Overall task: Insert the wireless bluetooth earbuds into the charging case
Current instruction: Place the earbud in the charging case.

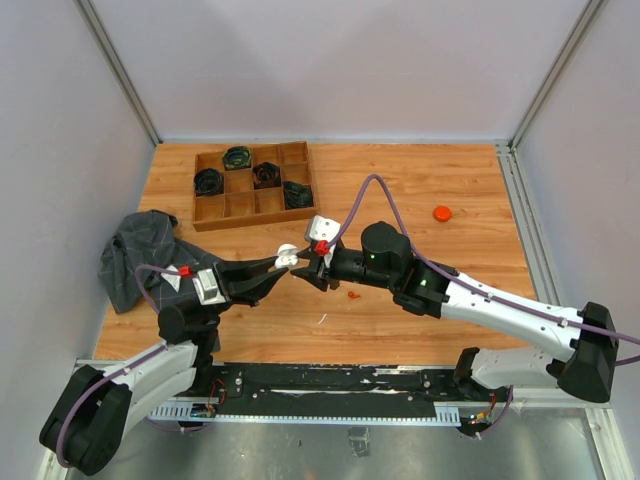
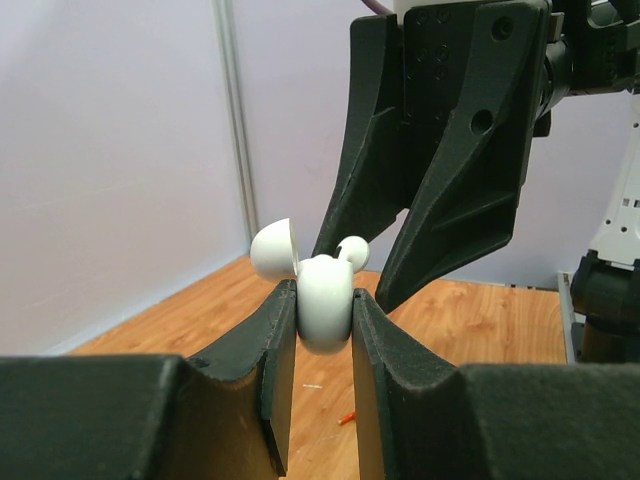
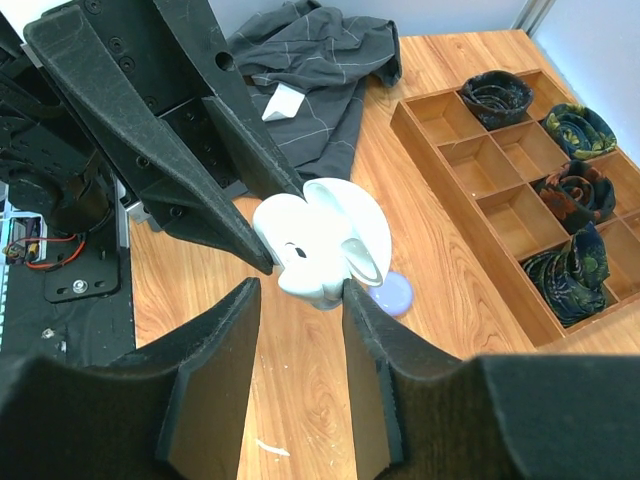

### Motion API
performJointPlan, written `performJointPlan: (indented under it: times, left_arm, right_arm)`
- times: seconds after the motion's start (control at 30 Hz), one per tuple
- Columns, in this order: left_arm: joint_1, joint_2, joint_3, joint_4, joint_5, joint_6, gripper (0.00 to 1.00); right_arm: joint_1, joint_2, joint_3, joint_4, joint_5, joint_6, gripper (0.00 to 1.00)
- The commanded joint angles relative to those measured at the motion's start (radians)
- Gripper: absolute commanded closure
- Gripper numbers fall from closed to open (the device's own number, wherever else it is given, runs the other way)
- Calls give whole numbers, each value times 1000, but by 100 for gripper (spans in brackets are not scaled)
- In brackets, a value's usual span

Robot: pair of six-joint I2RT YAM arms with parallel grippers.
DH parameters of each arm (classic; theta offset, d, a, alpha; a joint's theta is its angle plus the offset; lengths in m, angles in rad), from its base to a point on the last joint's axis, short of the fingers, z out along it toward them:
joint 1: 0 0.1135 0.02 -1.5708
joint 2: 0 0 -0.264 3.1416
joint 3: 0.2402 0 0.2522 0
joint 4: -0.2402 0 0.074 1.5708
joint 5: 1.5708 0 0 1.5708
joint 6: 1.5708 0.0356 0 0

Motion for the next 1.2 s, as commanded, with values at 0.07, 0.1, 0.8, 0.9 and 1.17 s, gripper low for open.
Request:
performJointPlan:
  times: [0.07, 0.1, 0.8, 0.9, 1.17]
  left_arm:
    - [3, -6, -33, 134, -13, 29, 100]
    - [3, -8, -34, 134, -12, 30, 100]
    - [4, -37, -39, 126, 12, 32, 100]
    - [3, -37, -39, 130, 14, 29, 100]
    - [4, -35, -34, 138, 39, 21, 100]
  right_arm:
    - [22, -14, 0, -48, -105, 29, 61]
    - [23, -16, -3, -44, -105, 28, 60]
    - [22, -95, -89, 6, -63, -3, 53]
    - [22, -119, -113, 30, -66, -8, 55]
    - [22, -138, -135, 104, -118, -32, 55]
